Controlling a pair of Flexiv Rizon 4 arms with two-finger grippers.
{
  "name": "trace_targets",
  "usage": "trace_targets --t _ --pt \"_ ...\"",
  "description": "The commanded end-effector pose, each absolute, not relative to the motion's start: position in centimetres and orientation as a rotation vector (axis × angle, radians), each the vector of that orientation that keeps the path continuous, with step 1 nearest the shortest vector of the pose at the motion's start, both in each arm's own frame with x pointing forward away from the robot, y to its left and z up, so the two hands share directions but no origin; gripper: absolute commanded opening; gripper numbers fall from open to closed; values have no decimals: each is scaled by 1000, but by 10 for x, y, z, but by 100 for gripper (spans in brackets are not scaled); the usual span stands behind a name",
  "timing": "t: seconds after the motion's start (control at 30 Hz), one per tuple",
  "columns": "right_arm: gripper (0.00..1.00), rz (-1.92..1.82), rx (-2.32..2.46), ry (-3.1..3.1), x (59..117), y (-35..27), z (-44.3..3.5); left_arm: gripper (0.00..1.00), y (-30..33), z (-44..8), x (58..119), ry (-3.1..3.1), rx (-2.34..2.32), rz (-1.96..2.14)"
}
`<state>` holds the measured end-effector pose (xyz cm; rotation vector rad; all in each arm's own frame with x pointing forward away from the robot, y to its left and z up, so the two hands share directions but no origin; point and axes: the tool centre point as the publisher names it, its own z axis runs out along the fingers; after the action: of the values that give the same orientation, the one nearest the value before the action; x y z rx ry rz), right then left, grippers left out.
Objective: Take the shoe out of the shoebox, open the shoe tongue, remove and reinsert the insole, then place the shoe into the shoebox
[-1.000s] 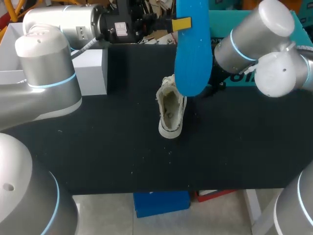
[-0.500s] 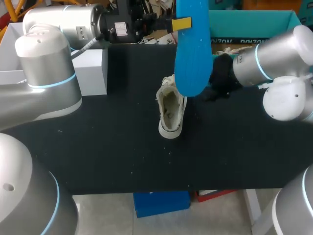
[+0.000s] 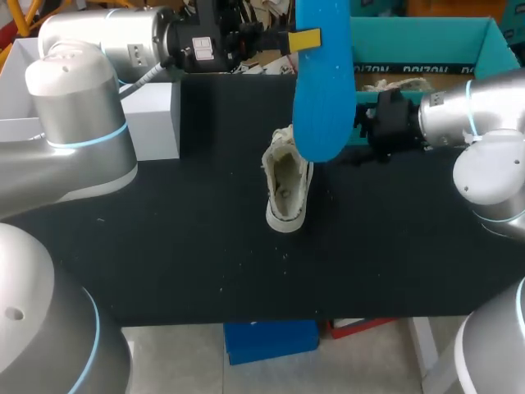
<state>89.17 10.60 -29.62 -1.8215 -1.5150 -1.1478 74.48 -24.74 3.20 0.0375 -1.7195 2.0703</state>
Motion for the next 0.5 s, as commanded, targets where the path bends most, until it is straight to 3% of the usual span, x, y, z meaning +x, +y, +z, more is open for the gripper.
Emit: trace_targets --t 0.03,0.5 --pt "100 -1273 -1642 -1419 891 98 -291 0 -249 31 745 -1720 36 2072" --pt "100 -1333 -1492 -1348 886 94 -272 0 -249 31 745 -1720 36 2072"
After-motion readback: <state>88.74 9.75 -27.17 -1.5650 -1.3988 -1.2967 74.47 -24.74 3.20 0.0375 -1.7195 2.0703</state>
